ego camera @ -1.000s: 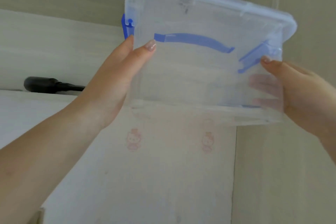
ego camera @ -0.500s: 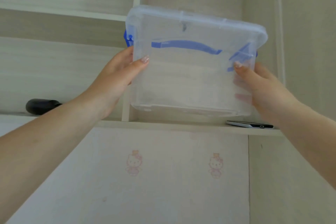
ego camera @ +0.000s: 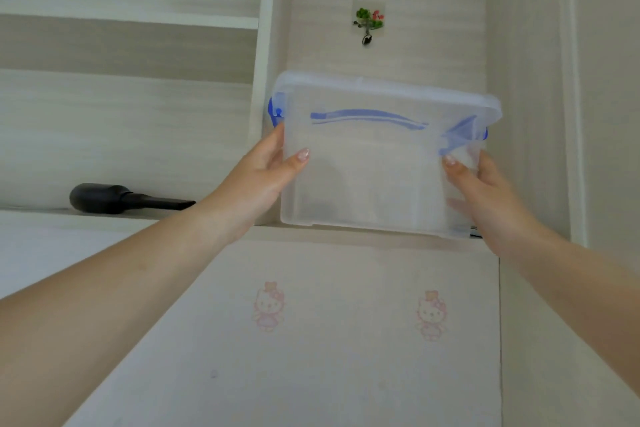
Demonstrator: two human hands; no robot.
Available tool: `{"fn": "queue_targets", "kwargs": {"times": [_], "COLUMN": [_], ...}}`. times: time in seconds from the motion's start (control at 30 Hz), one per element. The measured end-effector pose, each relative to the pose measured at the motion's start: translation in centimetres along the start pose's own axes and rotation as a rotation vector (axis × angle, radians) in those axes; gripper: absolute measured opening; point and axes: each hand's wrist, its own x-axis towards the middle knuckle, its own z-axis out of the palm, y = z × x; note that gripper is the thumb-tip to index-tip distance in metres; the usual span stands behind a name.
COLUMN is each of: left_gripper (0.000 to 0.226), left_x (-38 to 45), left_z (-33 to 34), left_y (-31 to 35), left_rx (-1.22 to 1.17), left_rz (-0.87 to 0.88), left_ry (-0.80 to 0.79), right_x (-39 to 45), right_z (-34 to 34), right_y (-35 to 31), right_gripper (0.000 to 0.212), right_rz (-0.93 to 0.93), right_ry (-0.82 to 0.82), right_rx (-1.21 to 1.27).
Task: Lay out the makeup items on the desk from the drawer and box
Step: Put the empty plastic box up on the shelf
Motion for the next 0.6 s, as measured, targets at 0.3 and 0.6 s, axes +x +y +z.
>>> {"fn": "queue_targets", "kwargs": {"times": [0.3,0.6], "left_gripper": [0.044,0.043], "left_x": [1.6,2.8], "left_z": [-0.2,0.9], "left_y": [-3.3,-5.6], "left_rx": [0.087,0.175], "left_rz": [-0.150,-0.197], "left_ry": [0.135,0.270], "right_x": [2.1,3.2], "right_z": [2.0,2.8], "right_y": [1.9,3.3], "right_gripper": [0.071,0.078], "right_rz": [0.042,0.136], "right_ry": [-0.040,-0.084], "right_rx": [-0.131,-0.173]}}
